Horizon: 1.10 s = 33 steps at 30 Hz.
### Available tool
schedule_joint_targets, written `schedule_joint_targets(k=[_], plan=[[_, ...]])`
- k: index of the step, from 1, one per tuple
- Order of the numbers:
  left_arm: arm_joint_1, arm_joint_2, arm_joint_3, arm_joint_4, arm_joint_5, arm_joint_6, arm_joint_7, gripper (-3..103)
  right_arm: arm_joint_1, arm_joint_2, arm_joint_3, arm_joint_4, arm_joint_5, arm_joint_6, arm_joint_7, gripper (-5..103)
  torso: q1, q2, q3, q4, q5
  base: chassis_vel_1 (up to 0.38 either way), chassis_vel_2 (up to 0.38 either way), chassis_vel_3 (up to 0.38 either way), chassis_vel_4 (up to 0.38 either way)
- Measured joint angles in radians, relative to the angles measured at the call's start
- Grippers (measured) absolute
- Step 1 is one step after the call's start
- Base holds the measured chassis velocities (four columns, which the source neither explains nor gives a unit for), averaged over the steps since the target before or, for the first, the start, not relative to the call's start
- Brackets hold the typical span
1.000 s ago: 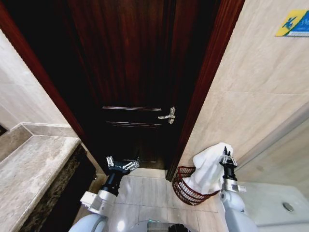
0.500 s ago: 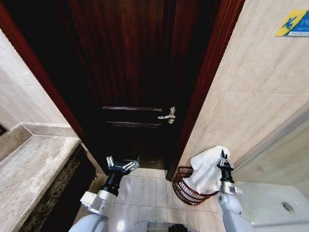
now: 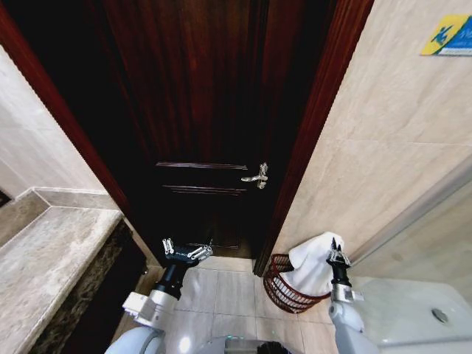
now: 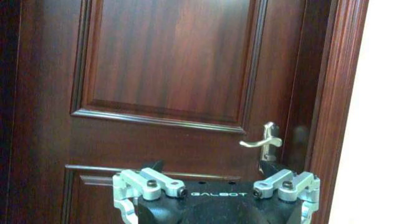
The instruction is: Discard the used towel into the hamper.
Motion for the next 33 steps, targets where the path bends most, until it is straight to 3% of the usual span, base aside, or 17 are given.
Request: schedule_joint_targets(k=[20,33], plan=[[0.0,0.0,0.0,0.0,0.0,0.0,0.0,100,0.069,0.015,-0.016,-0.206,0.001,0.0,-0.007,4,0.0,0.0,0.0,0.0,0.0,0.0,0.0,0.0,0.0],[0.0,0.0,0.0,0.0,0.0,0.0,0.0,100,0.082,0.02,-0.023,-0.283,-0.01,0.0,-0.082,4,0.0,0.0,0.0,0.0,0.0,0.0,0.0,0.0,0.0]])
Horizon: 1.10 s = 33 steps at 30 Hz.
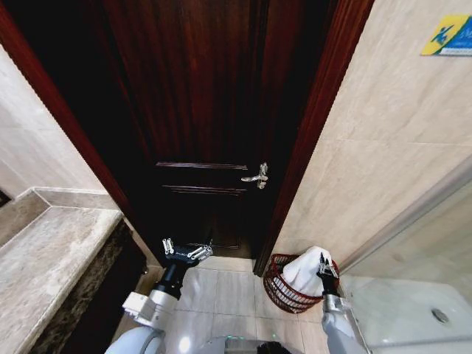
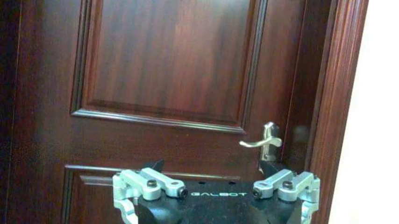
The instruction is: Discard the used towel into the hamper.
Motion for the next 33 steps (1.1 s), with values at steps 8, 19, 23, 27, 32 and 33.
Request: schedule_joint_targets(k=[8,19,23,27,32,33], plan=[[0.0,0.0,0.0,0.0,0.0,0.0,0.0,100,0.02,0.009,-0.001,-0.069,-0.01,0.0,-0.03,4,0.0,0.0,0.0,0.0,-0.0001,0.0,0.0,0.0,0.0],[0.0,0.0,0.0,0.0,0.0,0.0,0.0,100,0.059,-0.008,-0.001,-0.177,-0.067,0.0,-0.077,4,0.0,0.0,0.0,0.0,0.0002,0.0,0.0,0.0,0.0],[0.0,0.0,0.0,0.0,0.0,0.0,0.0,100,0.066,-0.021,-0.002,-0.191,-0.089,-0.041,-0.091,4,0.0,0.0,0.0,0.0,0.0001,0.0,0.0,0.0,0.0],[0.0,0.0,0.0,0.0,0.0,0.0,0.0,100,0.091,-0.039,-0.009,-0.232,-0.095,-0.088,-0.103,4,0.0,0.0,0.0,0.0,-0.0001,0.0,0.0,0.0,0.0],[0.0,0.0,0.0,0.0,0.0,0.0,0.0,100,0.115,-0.048,-0.008,-0.264,-0.161,-0.172,-0.111,4,0.0,0.0,0.0,0.0,0.0001,0.0,0.0,0.0,0.0],[0.0,0.0,0.0,0.0,0.0,0.0,0.0,100,0.119,-0.049,-0.008,-0.271,-0.171,-0.185,-0.113,4,0.0,0.0,0.0,0.0,0.0001,0.0,0.0,0.0,0.0]])
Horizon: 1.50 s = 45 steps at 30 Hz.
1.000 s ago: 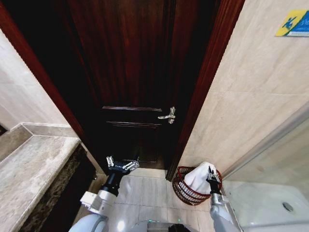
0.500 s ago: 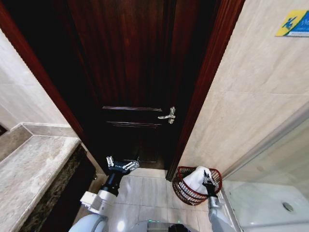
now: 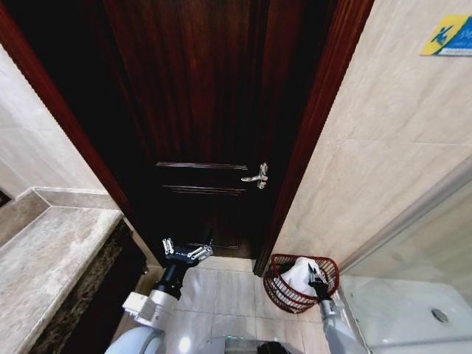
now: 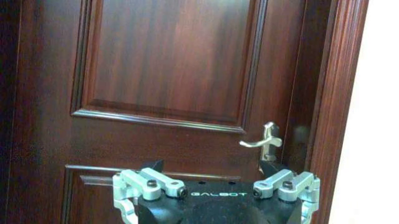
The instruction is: Discard the used towel into the hamper.
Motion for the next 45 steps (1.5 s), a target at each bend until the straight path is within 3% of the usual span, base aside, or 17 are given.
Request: schedule_joint_targets(k=[5,11,18,23,31,33,37,45], plan=[[0.0,0.0,0.0,0.0,0.0,0.0,0.0,100,0.048,-0.011,0.009,-0.075,-0.043,-0.051,-0.001,4,0.0,0.0,0.0,0.0001,0.0001,0.0,0.0,0.0,0.0],[0.0,0.0,0.0,0.0,0.0,0.0,0.0,100,0.081,-0.015,0.008,-0.089,-0.085,-0.166,0.004,4,0.0,0.0,0.0,0.0,0.0,0.0,0.0,0.0,0.0],[0.0,0.0,0.0,0.0,0.0,0.0,0.0,100,0.13,-0.01,0.009,-0.119,-0.17,-0.34,0.093,4,0.0,0.0,0.0,0.0,0.0,0.0,0.0,0.0,0.0],[0.0,0.0,0.0,0.0,0.0,0.0,0.0,100,0.17,-0.008,0.009,-0.134,-0.18,-0.407,0.113,4,0.0,0.0,0.0,0.0,0.0,0.0,0.0,0.0,0.0],[0.0,0.0,0.0,0.0,0.0,0.0,0.0,100,0.231,0.003,0.022,-0.182,-0.289,-0.379,0.197,4,0.0,0.0,0.0,0.0002,0.0,0.0,0.0,0.0,0.0],[0.0,0.0,0.0,0.0,0.0,0.0,0.0,100,0.206,0.009,0.023,-0.156,-0.323,-0.424,0.201,4,0.0,0.0,0.0,0.0002,0.0002,0.0,0.0,0.0,0.0],[0.0,0.0,0.0,0.0,0.0,0.0,0.0,100,0.173,0.01,0.023,-0.145,-0.297,-0.456,0.168,4,0.0,0.0,0.0,-0.0003,0.0003,0.0,0.0,0.0,0.0],[0.0,0.0,0.0,0.0,0.0,0.0,0.0,100,0.163,0.008,0.023,-0.157,-0.243,-0.455,0.146,4,0.0,0.0,0.0,-0.0001,0.0001,-0.008,0.014,0.009,-0.011]])
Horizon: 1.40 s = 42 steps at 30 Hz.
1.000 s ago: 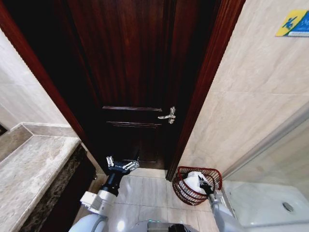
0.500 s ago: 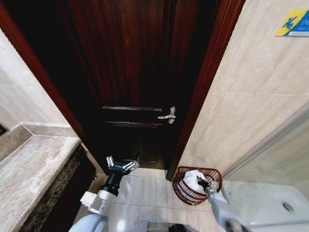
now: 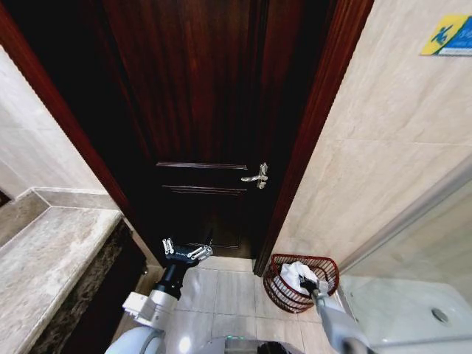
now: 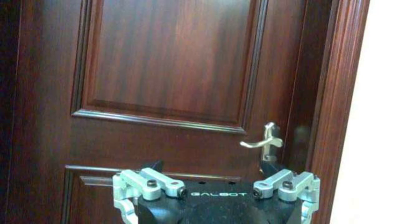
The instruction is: Discard the used towel into the hamper.
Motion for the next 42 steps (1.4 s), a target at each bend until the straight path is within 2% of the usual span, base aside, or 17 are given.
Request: schedule_joint_targets(k=[5,9,12,19,33,42], plan=[[0.0,0.0,0.0,0.0,0.0,0.0,0.0,100,0.004,-0.004,-0.001,-0.002,-0.024,-0.004,0.008,4,0.0,0.0,0.0,-0.0001,-0.0005,-0.092,0.093,0.088,-0.101],[0.0,0.0,0.0,0.0,0.0,0.0,0.0,100,-0.005,0.021,0.0,0.019,-0.063,-0.021,0.02,4,0.001,-0.001,0.0,0.0002,0.0001,-0.079,0.09,0.108,-0.074],[0.0,0.0,0.0,0.0,0.0,0.0,0.0,100,-0.014,0.045,-0.003,0.04,-0.084,-0.072,0.018,4,0.001,0.0,0.0,0.0005,-0.0002,-0.03,0.054,0.001,-0.015],[0.0,0.0,0.0,0.0,0.0,0.0,0.0,100,0.027,0.059,-0.002,-0.009,-0.09,-0.11,0.002,4,0.0,0.0,0.0,0.0,-0.0006,0.0,0.0,0.0,0.0],[0.0,0.0,0.0,0.0,0.0,0.0,0.0,100,0.105,0.112,-0.005,-0.093,-0.063,-0.108,-0.012,4,0.0,0.0,0.0,0.0,-0.0001,0.0,0.0,0.0,0.0],[0.0,0.0,0.0,0.0,0.0,0.0,0.0,100,0.098,0.117,-0.005,-0.092,-0.128,-0.111,0.013,4,0.0,0.0,0.0,0.0001,0.0,0.0,0.0,0.0,0.0]])
